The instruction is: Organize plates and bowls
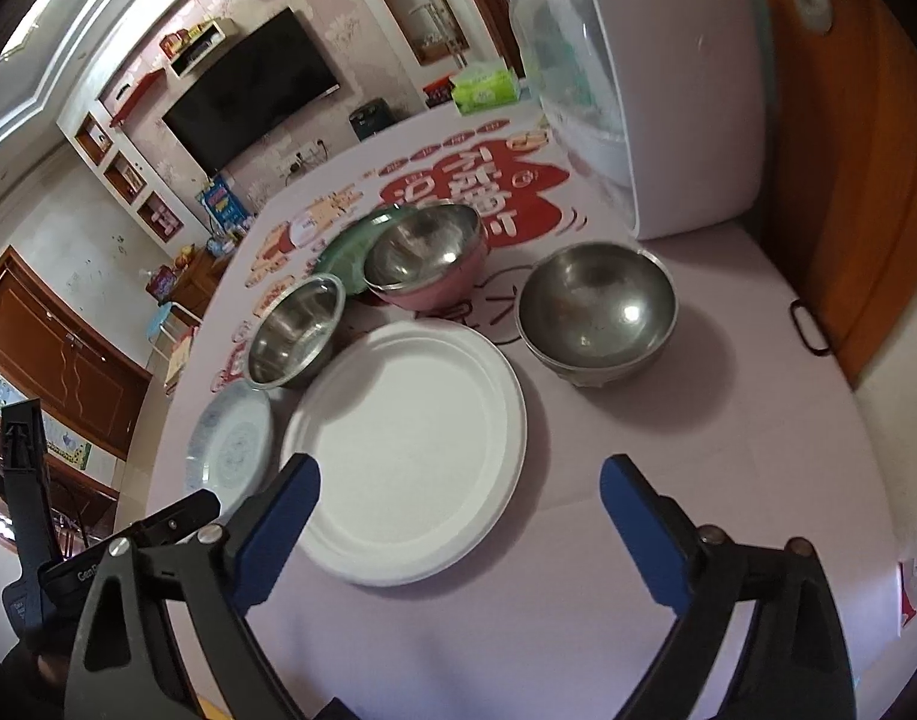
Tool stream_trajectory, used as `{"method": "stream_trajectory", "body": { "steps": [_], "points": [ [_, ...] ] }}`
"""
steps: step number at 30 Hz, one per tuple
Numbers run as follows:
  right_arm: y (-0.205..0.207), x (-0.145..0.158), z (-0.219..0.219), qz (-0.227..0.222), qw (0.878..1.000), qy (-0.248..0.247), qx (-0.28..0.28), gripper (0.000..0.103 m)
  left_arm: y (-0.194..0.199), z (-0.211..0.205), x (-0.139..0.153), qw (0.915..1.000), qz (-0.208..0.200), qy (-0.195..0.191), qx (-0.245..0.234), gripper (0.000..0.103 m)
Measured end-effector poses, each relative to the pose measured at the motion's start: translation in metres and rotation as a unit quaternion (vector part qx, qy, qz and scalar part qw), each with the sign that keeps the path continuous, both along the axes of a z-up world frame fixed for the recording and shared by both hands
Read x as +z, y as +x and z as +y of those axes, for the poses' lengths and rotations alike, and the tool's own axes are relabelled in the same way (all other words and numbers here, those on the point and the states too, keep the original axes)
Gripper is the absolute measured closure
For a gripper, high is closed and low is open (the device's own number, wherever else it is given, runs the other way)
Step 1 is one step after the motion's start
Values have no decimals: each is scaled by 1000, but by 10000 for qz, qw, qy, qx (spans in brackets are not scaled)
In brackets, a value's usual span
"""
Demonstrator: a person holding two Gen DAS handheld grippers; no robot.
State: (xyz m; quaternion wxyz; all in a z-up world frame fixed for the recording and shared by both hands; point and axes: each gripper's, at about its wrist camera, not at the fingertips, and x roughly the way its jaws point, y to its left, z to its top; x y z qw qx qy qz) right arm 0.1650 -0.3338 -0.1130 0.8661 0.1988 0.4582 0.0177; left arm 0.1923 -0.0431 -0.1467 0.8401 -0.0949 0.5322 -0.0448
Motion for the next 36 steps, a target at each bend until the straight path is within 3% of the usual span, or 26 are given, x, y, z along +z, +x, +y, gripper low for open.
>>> {"method": "stream_trajectory", "body": {
  "steps": [10, 17, 25, 34, 36],
  "points": [
    [37, -60, 0, 433, 9989, 70, 180, 28, 40, -16, -52, 9996, 250, 100, -48, 6],
    [52, -79, 1, 565, 9979, 15, 314, 42, 58, -14, -78, 9986, 509, 153, 48, 19],
    [67, -97, 1, 775, 9960, 106, 421, 60, 68, -14, -93, 9978, 632, 173, 64, 22],
    [74, -101, 4, 775, 9957, 33, 498, 70, 78, -22, -96, 9981, 563, 248, -13, 38],
    [74, -101, 2, 786, 9959, 13, 453, 76, 80, -21, -94, 9983, 521, 243, -30, 47]
  ]
}}
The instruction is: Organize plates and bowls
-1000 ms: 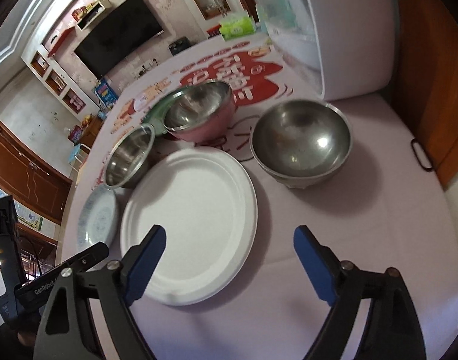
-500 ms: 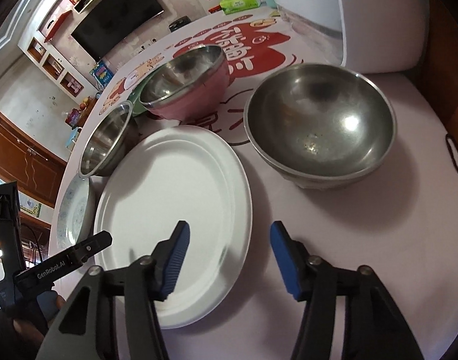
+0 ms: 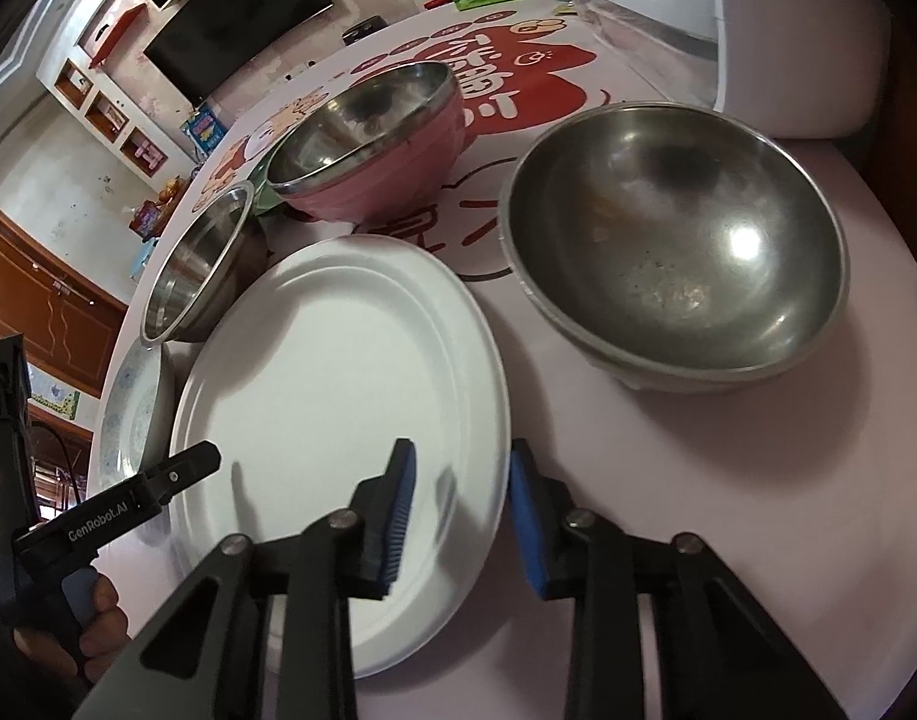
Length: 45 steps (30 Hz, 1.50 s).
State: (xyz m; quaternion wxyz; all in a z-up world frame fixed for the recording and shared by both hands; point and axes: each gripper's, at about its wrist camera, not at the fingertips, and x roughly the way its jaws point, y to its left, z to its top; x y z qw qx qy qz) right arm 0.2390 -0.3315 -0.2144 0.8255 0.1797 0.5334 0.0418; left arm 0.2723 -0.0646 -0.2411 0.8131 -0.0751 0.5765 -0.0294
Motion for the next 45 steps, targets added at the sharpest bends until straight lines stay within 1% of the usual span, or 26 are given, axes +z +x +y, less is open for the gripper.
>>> {"method": "stream_trajectory", "body": {
  "steps": [2, 3, 4, 6, 11, 14, 22, 28, 37, 40, 45],
  "points": [
    [0, 0, -2, 11, 10000, -22, -31, 82, 3, -2, 0, 10000, -20, -68, 19, 51],
    [0, -1, -3, 14, 10000, -21, -46, 84, 4, -1, 0, 10000, -19, -78, 55, 52],
    [0, -1, -3, 16, 10000, 2, -60, 84, 5, -2, 0, 9999, -23, -88, 79, 53],
    [-1, -1, -4, 24, 10000, 22, -83, 84, 6, -1, 1, 9999, -30, -31, 91, 58],
    [-4, 1, -4, -17, 9999, -12, -108, 84, 5, 5, 1, 9999, 23, -89, 81, 64],
    [-7, 4, -3, -51, 9999, -32, -119, 84, 1, 10, 4, 9997, 30, -197, 128, 64],
    [-22, 23, 2, -246, 9996, -81, -135, 84, -17, 15, 25, 9997, -166, -194, 63, 64],
    [-43, 39, 11, -422, 9989, -109, -161, 84, -41, 22, 44, 9993, -319, -174, 17, 64],
    [-87, 55, 24, -614, 9978, -82, -233, 84, -82, 28, 68, 9981, -572, 65, -197, 64],
    [-102, 58, 29, -650, 9975, -94, -273, 84, -98, 33, 73, 9977, -605, 116, -264, 64],
    [-128, 58, 36, -686, 9971, -112, -325, 84, -119, 39, 73, 9975, -572, 212, -353, 64]
  ]
}}
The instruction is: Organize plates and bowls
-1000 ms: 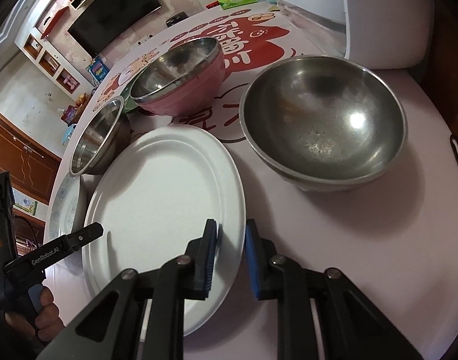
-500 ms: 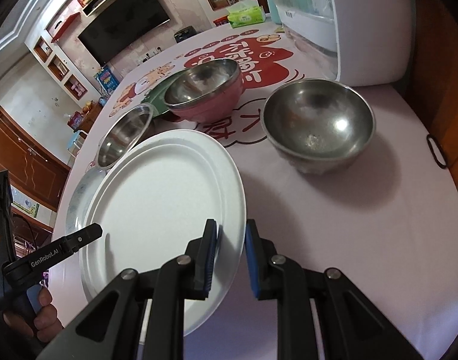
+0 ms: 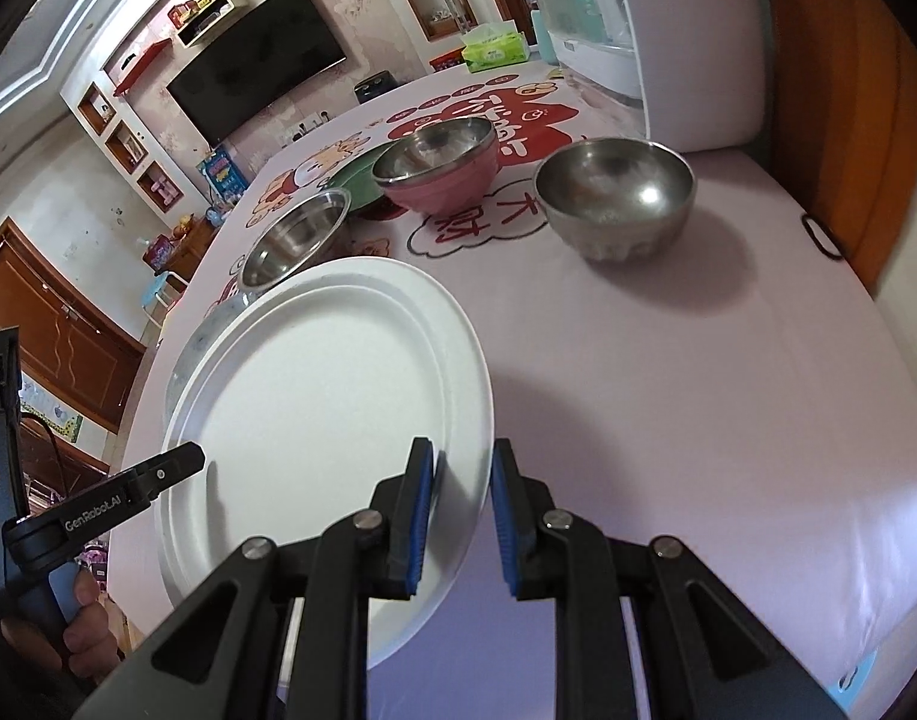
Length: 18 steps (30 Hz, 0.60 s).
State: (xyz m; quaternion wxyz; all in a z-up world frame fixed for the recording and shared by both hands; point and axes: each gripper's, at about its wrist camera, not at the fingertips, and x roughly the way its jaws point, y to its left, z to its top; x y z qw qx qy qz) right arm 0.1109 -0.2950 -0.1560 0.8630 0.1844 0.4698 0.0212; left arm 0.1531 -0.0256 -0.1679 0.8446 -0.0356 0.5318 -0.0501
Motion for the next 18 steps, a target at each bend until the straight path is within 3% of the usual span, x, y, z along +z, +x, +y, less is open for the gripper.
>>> {"method": "stream_trajectory", "body": {
  "steps": [10, 18],
  "points": [
    [-38, -16, 14, 143, 9998, 61, -106, 84, -32, 8, -8, 9994, 186, 239, -156, 64],
    [-45, -35, 25, 531, 9986, -57, -32, 83, -38, 9, -30, 9974, 555, 465, -18, 64]
  ]
}}
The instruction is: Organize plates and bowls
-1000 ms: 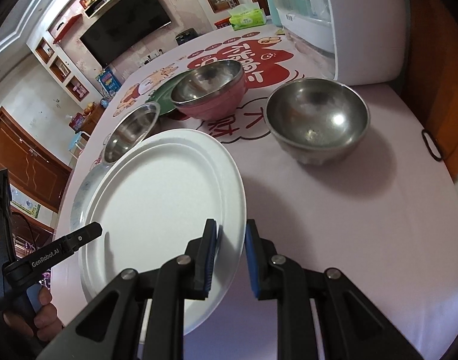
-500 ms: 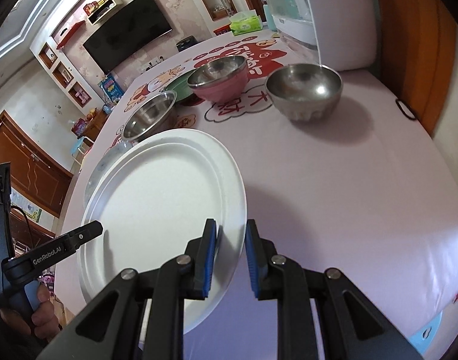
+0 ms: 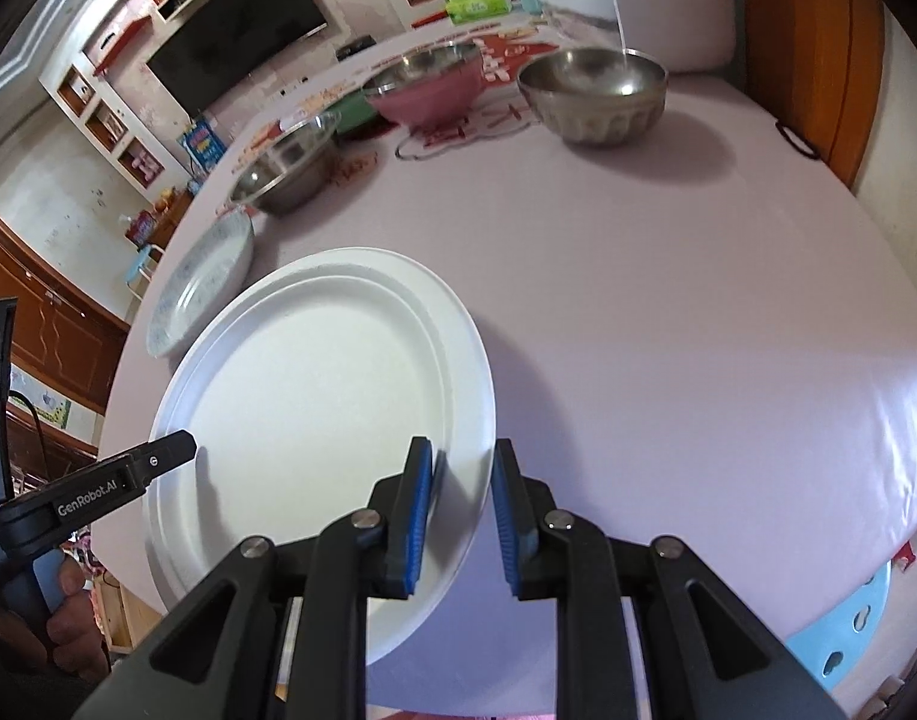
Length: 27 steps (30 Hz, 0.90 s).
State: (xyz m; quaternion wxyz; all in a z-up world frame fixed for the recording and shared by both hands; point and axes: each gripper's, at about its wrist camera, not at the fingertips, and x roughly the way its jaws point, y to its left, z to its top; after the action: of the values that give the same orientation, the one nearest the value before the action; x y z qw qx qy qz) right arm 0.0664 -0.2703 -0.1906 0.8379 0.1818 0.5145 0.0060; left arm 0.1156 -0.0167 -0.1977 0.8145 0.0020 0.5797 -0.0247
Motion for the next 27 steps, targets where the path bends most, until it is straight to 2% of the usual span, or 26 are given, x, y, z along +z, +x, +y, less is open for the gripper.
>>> {"method": "stream_trajectory", "body": {
  "steps": [8, 17, 24, 27],
  "points": [
    [9, -11, -4, 234, 9996, -78, 150, 81, 4, -5, -13, 9997, 215, 123, 33, 64],
    [27, -16, -7, 387, 9982, -147, 435, 81, 15, -9, -25, 9987, 402, 152, 277, 64],
    [42, -15, -3, 514, 9949, -397, 772, 80, 22, -10, -29, 9977, 469, 164, 471, 62],
    [49, -15, -4, 549, 9942, -452, 808, 74, 24, -8, -29, 9968, 490, 169, 607, 61]
  ]
}}
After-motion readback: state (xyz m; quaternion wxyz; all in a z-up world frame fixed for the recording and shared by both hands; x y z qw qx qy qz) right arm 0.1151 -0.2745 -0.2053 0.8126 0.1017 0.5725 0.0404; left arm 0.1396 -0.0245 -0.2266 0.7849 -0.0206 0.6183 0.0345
